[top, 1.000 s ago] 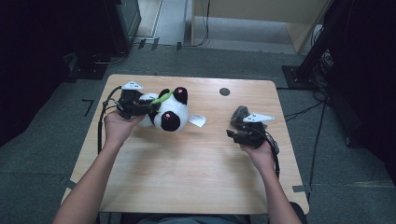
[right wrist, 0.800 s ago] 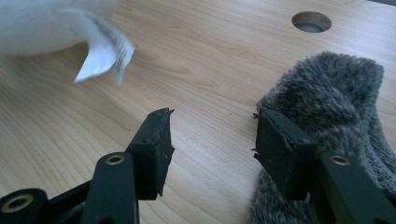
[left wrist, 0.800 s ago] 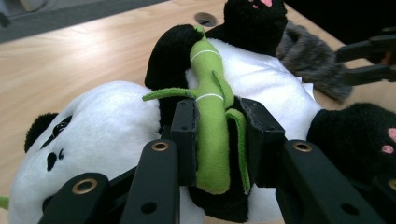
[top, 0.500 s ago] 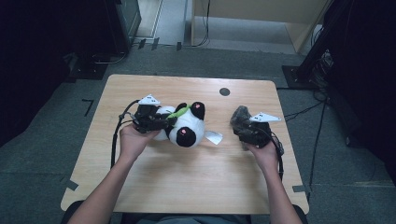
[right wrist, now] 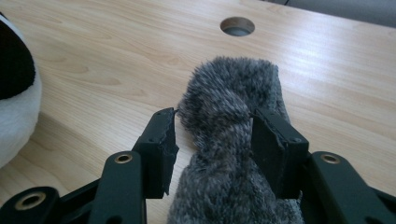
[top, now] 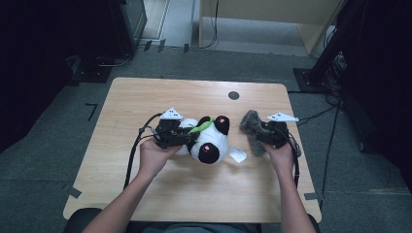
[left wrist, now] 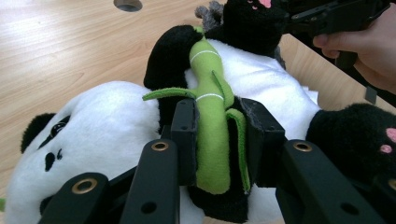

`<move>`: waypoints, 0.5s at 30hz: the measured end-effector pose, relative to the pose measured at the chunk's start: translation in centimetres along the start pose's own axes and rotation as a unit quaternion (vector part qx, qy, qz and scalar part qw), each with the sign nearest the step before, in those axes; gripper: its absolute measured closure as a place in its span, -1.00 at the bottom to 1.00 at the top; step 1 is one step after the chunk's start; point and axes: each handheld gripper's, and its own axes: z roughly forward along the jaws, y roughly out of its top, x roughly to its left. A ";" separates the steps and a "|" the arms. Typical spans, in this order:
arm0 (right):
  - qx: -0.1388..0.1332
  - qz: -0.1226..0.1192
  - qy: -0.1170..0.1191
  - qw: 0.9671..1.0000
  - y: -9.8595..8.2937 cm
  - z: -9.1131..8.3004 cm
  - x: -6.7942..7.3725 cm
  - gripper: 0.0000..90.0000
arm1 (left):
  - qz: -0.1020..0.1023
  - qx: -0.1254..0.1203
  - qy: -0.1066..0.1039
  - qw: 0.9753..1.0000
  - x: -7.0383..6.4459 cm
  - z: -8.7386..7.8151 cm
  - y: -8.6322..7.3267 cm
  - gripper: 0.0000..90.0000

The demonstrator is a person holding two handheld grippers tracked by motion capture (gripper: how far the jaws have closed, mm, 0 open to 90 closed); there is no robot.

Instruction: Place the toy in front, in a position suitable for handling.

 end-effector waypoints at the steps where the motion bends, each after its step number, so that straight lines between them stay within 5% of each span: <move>1: 0.005 0.002 0.000 1.000 -0.1 0.3 -0.1 0.14 | -0.001 -0.001 0.000 1.000 0.0 0.1 -0.1 0.53; 15: 0.038 0.011 -0.008 0.999 -1.0 2.9 -1.2 0.34 | 0.016 0.002 0.002 1.000 -0.7 2.0 -1.4 0.47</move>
